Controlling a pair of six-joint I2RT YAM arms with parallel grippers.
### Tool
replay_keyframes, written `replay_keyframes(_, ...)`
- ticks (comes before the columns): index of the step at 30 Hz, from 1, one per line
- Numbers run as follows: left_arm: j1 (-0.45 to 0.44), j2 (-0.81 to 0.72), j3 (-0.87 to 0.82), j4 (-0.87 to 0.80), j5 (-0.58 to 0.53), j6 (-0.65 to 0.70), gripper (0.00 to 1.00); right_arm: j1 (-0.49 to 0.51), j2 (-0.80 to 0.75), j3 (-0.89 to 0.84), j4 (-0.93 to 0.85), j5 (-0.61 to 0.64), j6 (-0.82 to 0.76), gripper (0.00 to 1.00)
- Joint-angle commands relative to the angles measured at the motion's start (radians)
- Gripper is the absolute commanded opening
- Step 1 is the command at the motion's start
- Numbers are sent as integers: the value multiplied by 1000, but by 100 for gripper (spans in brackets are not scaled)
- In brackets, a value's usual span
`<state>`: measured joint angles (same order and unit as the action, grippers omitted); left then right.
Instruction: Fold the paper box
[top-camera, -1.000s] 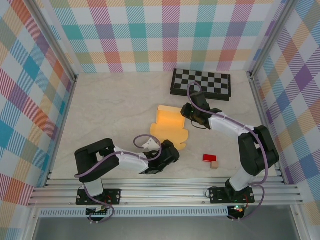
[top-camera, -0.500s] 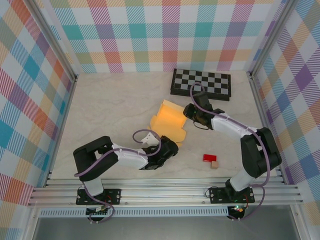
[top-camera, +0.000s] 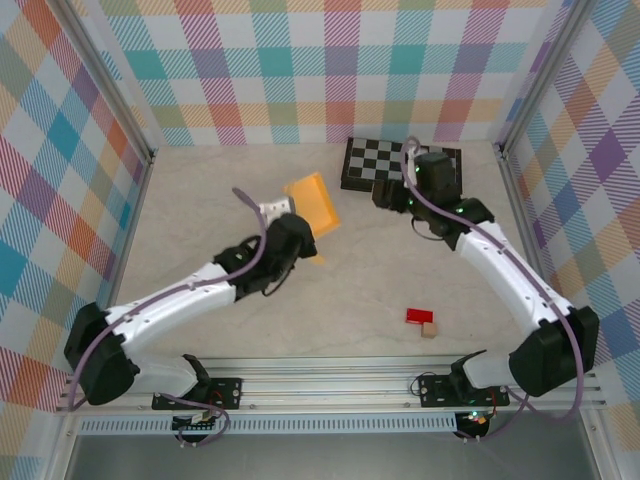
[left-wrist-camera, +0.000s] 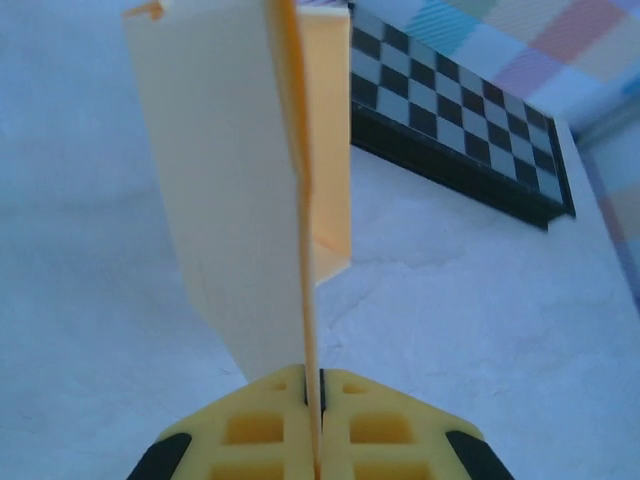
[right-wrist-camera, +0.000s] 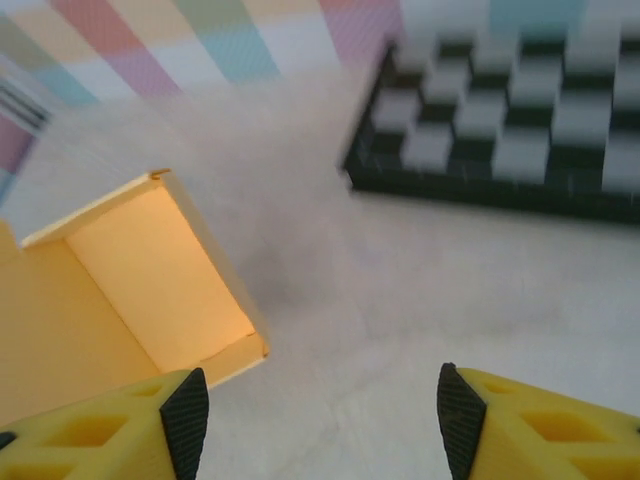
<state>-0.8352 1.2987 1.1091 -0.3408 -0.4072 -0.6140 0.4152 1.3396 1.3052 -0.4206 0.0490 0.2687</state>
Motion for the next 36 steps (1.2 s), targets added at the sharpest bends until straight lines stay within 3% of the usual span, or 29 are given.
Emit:
replay_keyframes(1,40,-34,182,-362,163,513,0,0,-20,111,4,-187,-420,65)
replay_keyframes(6,47,26,424,-671,156,774,0,0,26,222,-33,-462,-753,64)
replay_keyframes(10,48,24,469,-731,117,870,0,0,24,230,-83,-592,-959,63)
replay_keyframes(14,45,-17,429,-719,186,977,0,0,10,181,-92,-675,-1099,63)
replay_keyframes(20,12,-126,307,-609,307,1126,0,1,69,148,-111,-742,-1207,62)
replay_keyframes(28,8,-134,276,-554,266,1163,0,43,126,114,-188,-842,-1322,62)
replay_keyframes(36,8,-118,267,-516,287,1161,0,115,159,62,-115,-847,-1255,60)
